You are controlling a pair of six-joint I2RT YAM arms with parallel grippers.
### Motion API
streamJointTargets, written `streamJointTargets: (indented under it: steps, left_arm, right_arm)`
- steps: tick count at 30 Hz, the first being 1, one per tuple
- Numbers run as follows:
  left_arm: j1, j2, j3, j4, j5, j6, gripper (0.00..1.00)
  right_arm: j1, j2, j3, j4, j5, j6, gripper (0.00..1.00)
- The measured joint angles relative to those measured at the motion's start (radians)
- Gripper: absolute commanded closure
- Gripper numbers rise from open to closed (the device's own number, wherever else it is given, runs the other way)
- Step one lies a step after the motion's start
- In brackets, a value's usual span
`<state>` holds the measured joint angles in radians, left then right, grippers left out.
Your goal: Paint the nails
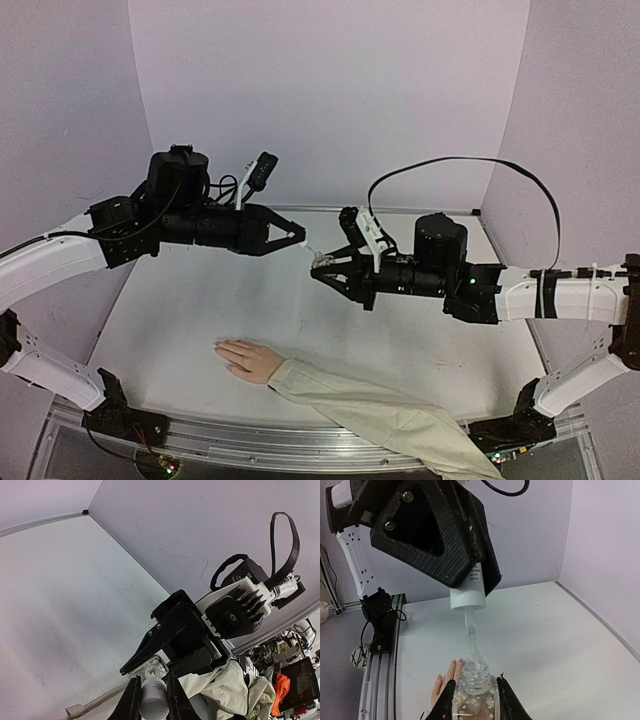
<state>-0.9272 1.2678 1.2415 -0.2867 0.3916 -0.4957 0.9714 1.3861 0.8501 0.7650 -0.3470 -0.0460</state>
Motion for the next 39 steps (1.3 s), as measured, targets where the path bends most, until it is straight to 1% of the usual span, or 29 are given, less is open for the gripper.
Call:
streamJointTargets:
  steps: [28,39]
  left_arm:
    - [-0.023,0.035,0.019,-0.023,-0.005,0.021,1.00]
    - [-0.039,0.084,0.095,-0.133,-0.055,0.051,1.00]
  right_arm:
    - [0.000,0.006,0.005,0.009,-0.006,0.000,1.00]
    - [0.000,0.041,0.041,-0.003,-0.015,-0.011,1.00]
